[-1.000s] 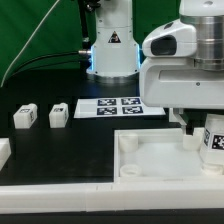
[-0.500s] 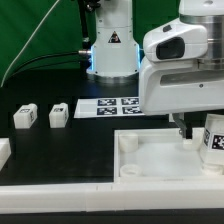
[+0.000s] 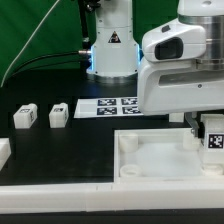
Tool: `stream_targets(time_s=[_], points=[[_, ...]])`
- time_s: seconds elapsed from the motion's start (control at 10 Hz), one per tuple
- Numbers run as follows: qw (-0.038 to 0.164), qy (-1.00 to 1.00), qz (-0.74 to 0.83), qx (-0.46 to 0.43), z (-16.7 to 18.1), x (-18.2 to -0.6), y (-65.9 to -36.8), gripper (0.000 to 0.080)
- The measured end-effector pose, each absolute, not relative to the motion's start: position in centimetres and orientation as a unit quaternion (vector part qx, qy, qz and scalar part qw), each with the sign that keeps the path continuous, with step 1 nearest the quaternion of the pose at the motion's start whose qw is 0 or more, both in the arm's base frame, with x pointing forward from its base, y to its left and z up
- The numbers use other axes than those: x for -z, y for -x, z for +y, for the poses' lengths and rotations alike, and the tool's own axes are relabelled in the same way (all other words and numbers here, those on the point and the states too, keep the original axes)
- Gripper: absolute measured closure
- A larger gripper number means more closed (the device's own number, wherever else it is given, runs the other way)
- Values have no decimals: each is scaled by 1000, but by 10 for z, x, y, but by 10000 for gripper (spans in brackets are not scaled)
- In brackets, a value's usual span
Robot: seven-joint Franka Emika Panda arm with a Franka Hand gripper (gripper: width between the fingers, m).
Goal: Assemble one leg
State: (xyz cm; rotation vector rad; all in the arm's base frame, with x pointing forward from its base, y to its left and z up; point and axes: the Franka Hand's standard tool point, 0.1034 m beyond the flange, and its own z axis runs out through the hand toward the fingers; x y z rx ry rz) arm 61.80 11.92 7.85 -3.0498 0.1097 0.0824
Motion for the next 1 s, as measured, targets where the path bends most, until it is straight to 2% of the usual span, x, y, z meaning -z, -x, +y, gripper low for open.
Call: stream_targets(time_s=[0.4, 1.0], points=[[44, 996, 67, -28, 119, -78, -618, 504], [47, 924, 378, -39, 121, -77, -619, 504]])
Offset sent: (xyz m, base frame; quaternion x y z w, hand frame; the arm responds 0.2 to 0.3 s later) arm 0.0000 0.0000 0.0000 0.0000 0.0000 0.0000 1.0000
